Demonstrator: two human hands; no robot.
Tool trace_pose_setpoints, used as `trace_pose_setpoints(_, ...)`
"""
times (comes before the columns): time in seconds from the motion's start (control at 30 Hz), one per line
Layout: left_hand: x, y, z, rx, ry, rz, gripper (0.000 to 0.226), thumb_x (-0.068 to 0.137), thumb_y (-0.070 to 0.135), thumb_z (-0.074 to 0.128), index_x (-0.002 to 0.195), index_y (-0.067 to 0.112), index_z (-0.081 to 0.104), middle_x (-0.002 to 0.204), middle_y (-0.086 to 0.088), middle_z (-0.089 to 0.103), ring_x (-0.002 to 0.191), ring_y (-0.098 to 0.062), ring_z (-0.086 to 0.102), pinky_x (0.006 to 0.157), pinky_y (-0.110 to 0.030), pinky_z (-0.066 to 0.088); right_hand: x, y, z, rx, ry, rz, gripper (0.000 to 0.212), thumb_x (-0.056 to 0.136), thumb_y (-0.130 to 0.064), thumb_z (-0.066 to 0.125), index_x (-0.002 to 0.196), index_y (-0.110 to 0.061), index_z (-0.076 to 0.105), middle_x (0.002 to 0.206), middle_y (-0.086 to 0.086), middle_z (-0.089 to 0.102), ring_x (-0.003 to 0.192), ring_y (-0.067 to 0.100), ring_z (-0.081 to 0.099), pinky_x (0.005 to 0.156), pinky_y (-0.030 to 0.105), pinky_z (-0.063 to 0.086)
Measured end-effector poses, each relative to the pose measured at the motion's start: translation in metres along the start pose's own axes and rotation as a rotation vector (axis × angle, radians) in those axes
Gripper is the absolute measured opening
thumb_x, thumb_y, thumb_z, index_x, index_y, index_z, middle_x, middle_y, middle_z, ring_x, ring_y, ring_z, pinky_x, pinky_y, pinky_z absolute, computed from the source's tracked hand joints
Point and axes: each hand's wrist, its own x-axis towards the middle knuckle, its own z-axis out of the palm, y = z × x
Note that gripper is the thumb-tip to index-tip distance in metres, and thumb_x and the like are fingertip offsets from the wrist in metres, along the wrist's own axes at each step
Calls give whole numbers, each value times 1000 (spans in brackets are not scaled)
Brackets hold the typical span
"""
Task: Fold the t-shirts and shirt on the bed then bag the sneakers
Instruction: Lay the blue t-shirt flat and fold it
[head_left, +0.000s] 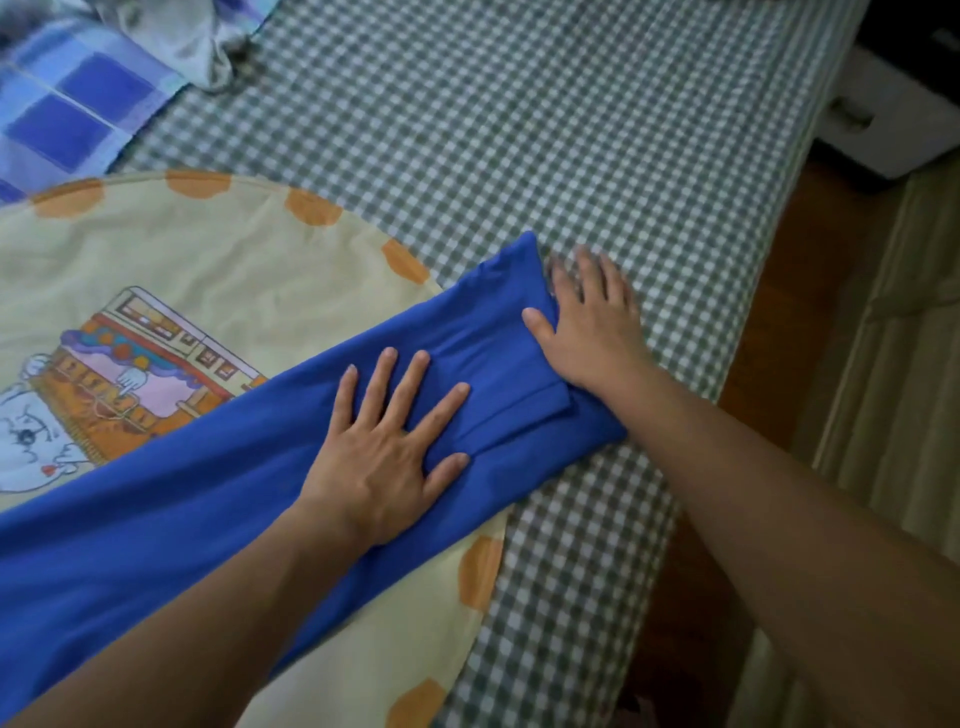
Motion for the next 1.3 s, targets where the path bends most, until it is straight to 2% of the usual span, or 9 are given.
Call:
trace_pose_setpoints(0.13,3,0,-5,1,-60,-29,72,94,78,1,158,46,-10,169,-4,-13,154,-32,-20,122,-59,-9,-24,3,-14,198,-106,133,90,87,-70,57,152,-13,33,154,11,34,137,32,39,112,45,35)
trace_pose_setpoints(0.27,3,-1,-23,-86,-114,0,75,89,79,0,156,49,-14,166,0,-26,150,-27,-31,121,-53,-18,-19,10,-36,746,-377,272,55,88,-27,77,134,-16,49,135,4,58,112,22,61,101,42,50)
trace_pose_setpoints(0.4,-38,-12,-56,-815,274,-195,49,100,45,50,147,32,51,162,4,35,153,-15,22,124,-34,17,-26,-6,-66,1003,-519,134,51,85,3,68,129,-19,55,121,8,70,108,29,70,98,53,54)
trace_pose_setpoints(0.63,-170,-69,-67,-1872,526,-865,33,102,6,49,125,20,68,129,-2,69,118,-29,67,92,-32,59,-114,-127,-101,767,-539,-304,64,88,-8,64,142,-35,42,103,-7,70,88,10,70,75,28,58)
trace_pose_setpoints(0.8,-211,-78,-34,-1589,456,-931,40,102,3,52,120,36,66,125,7,68,121,-20,63,105,-42,49,-155,-203,-11,487,-504,-399,71,95,-31,60,156,-28,24,99,-4,62,98,20,60,94,45,51)
trace_pose_setpoints(0.97,-230,-86,9,-647,365,-673,51,93,41,45,139,24,60,145,-10,50,135,-35,43,116,-46,31,-142,-188,9,333,271,-477,37,97,-29,54,126,-8,63,114,9,60,104,29,55,95,48,47)
trace_pose_setpoints(1.03,-237,-87,24,-407,306,-632,58,95,44,42,148,22,52,156,-19,37,145,-45,29,118,-53,23,-120,-182,12,228,318,-548,47,98,-33,51,136,-8,57,137,13,53,125,33,48,110,48,40)
trace_pose_setpoints(1.17,-248,-88,39,-273,174,-584,64,94,50,39,152,23,46,160,-18,34,147,-45,30,115,-59,26,-74,-181,19,83,203,-630,58,102,-42,35,150,-11,44,160,12,36,146,37,30,119,53,28)
trace_pose_setpoints(1.3,-209,-97,4,-532,426,-681,43,96,31,54,134,12,60,133,-13,55,119,-37,51,97,-51,46,-51,-179,4,276,268,-479,50,101,-35,39,144,-11,50,159,14,34,146,34,27,122,45,20)
